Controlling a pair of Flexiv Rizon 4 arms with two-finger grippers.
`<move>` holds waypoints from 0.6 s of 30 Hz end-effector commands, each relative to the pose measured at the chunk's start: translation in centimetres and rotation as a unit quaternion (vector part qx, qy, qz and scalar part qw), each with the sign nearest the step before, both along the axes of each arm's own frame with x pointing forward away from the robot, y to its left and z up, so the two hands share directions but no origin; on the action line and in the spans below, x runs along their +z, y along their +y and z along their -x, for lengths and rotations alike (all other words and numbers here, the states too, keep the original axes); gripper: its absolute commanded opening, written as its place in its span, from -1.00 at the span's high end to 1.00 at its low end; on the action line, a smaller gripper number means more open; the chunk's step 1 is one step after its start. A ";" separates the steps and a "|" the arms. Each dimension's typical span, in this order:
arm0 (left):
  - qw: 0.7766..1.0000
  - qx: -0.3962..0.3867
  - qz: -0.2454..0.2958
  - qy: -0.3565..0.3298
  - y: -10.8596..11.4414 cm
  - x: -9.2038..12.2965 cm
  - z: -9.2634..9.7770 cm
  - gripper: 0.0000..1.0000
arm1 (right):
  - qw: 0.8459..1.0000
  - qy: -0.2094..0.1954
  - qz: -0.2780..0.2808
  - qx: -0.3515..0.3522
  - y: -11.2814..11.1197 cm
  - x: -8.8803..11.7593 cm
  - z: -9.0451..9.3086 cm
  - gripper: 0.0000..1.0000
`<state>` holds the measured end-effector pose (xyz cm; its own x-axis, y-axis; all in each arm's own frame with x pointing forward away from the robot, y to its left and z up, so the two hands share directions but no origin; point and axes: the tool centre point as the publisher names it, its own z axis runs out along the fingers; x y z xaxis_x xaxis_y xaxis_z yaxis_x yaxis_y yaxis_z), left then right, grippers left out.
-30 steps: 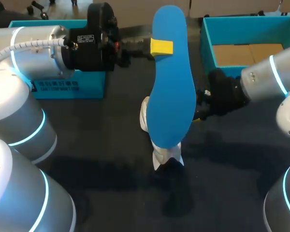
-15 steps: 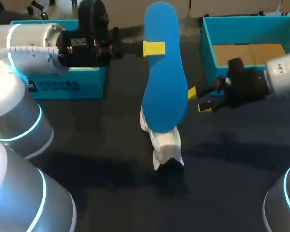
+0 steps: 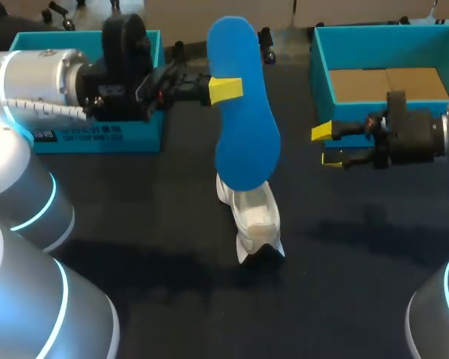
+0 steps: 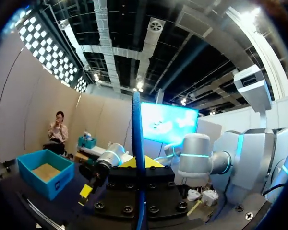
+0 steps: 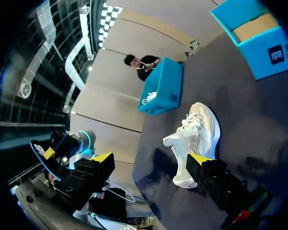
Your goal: Take the shoe out of the shoebox, open the shoe tongue, remove and reinsert the insole, then place the shoe into the shoebox
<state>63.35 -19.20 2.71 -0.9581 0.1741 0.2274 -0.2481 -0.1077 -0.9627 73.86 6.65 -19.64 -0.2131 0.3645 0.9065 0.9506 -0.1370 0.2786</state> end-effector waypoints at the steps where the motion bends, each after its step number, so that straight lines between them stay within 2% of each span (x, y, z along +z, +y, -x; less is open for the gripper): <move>1: 0.999 0.013 0.020 -0.045 0.1 -0.8 0.0 1.00 | 1.000 -0.006 -0.005 -0.013 0.0 -0.3 0.7 -1.00; 6: 0.991 0.027 0.049 -0.122 -0.3 -1.3 -0.6 1.00 | 1.000 -0.006 -0.005 -0.013 0.0 -0.3 0.7 -1.00; 11: 0.978 0.027 0.040 -0.203 -0.2 -1.9 -1.1 1.00 | 1.000 0.010 -0.024 -0.015 0.5 -0.4 0.8 -1.00; 18: 0.949 0.024 0.034 -0.313 0.1 -2.6 -2.0 1.00 | 0.999 0.023 -0.039 0.003 -0.1 1.4 0.0 -1.00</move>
<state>64.57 -19.21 -0.08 -0.9325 0.1017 -0.3465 0.3265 -0.1722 -0.9294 73.18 6.92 -18.82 -0.1774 0.2852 0.9419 0.9564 -0.1755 0.2333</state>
